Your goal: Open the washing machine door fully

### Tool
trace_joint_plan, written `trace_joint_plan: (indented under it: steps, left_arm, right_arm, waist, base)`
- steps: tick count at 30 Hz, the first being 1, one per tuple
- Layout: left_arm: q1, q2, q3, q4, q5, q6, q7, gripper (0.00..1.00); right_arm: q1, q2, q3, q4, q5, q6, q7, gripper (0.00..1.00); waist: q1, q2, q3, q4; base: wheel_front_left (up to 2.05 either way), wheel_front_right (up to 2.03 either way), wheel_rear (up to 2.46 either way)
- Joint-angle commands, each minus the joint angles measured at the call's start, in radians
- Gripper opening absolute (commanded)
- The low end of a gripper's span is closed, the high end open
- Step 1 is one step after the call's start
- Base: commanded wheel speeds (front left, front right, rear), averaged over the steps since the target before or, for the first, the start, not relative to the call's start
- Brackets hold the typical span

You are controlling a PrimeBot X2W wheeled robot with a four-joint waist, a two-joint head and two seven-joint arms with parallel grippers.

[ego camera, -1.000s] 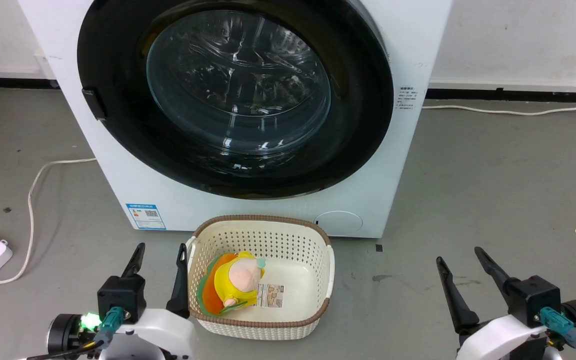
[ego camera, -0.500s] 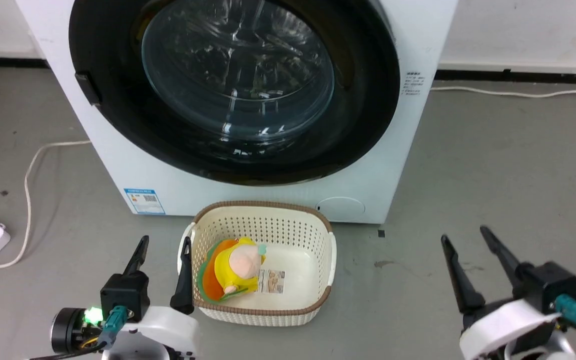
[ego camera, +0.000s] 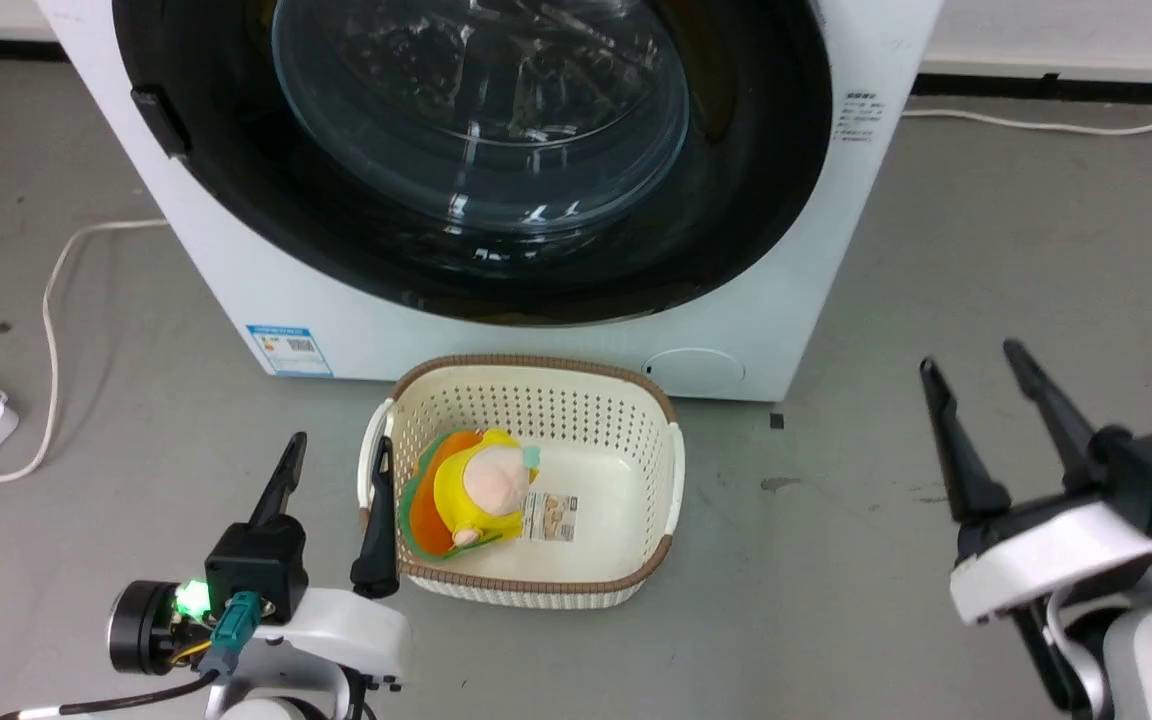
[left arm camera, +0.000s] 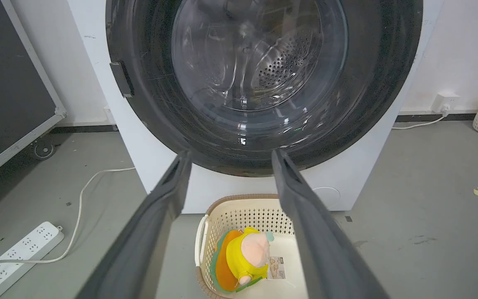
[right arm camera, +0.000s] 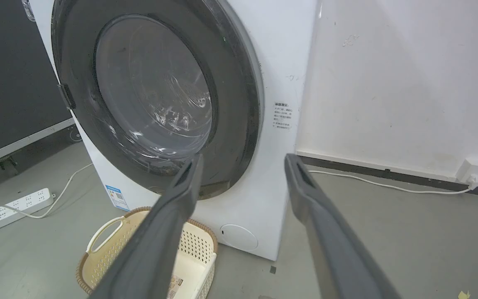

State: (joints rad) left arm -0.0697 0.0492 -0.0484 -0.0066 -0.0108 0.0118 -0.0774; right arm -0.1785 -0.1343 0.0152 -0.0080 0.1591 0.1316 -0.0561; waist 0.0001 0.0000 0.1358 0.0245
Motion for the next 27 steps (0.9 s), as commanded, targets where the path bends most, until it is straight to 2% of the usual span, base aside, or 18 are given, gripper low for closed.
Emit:
trace_joint_plan:
  steps: [1, 6, 9, 10, 11, 12, 17, 18, 27]
  left_arm:
    - [-0.020, 0.002, -0.002, -0.007, 0.000, 0.005, -0.010, 1.00]
    - [-0.034, 0.002, -0.009, -0.010, 0.000, 0.007, -0.021, 1.00]
    - [-0.042, 0.003, -0.013, -0.012, 0.001, 0.009, -0.027, 1.00]
    - [-0.044, 0.003, -0.015, -0.012, 0.001, 0.009, -0.029, 1.00]
    - [-0.047, 0.003, -0.016, -0.013, 0.001, 0.010, -0.031, 1.00]
    - [-0.049, 0.003, -0.018, -0.014, 0.001, 0.011, -0.033, 1.00]
    - [-0.062, 0.003, -0.027, -0.016, 0.002, 0.014, -0.044, 1.00]
    - [-0.072, 0.003, -0.034, -0.017, 0.002, 0.016, -0.050, 1.00]
    - [-0.102, 0.003, -0.056, -0.018, 0.003, 0.021, -0.069, 1.00]
  right_arm:
    - [-0.028, -0.011, 0.004, -0.002, 0.015, 0.000, -0.005, 1.00]
    - [-0.084, -0.048, 0.027, 0.001, 0.007, 0.000, -0.007, 1.00]
    - [-0.116, -0.049, 0.032, 0.012, 0.033, 0.000, -0.007, 1.00]
    - [-0.128, -0.048, 0.031, 0.016, 0.047, 0.000, -0.004, 0.69]
    - [-0.140, -0.046, 0.030, 0.019, 0.063, 0.000, -0.002, 0.13]
    - [-0.151, -0.044, 0.027, 0.023, 0.082, 0.000, 0.002, 0.00]
    - [-0.219, -0.033, -0.003, 0.049, 0.187, 0.000, 0.025, 0.00]
    - [-0.264, -0.029, -0.032, 0.082, 0.249, 0.000, 0.049, 0.00]
    - [-0.428, -0.020, -0.099, 0.194, 0.410, -0.001, 0.126, 0.00]
  waist:
    - [-0.0001, 0.0000, 0.008, 0.004]
    - [-0.0001, 0.0000, 0.032, 0.012]
    - [-0.0001, 0.0000, 0.046, 0.017]
    - [-0.0001, 0.0000, 0.050, 0.018]
    - [-0.0001, 0.0000, 0.055, 0.020]
    - [-0.0001, 0.0000, 0.059, 0.021]
    - [-0.0001, 0.0000, 0.085, 0.029]
    - [-0.0001, 0.0000, 0.103, 0.035]
    - [-0.0001, 0.0000, 0.157, 0.056]
  base:
    - [0.00, 0.00, 0.00]
    - [0.00, 0.00, 0.00]
    - [0.00, 0.00, 0.00]
    - [0.00, 0.00, 0.00]
    - [0.00, 0.00, 0.00]
    - [0.00, 0.00, 0.00]
    - [0.00, 0.00, 0.00]
    - [0.00, 0.00, 0.00]
    - [0.00, 0.00, 0.00]
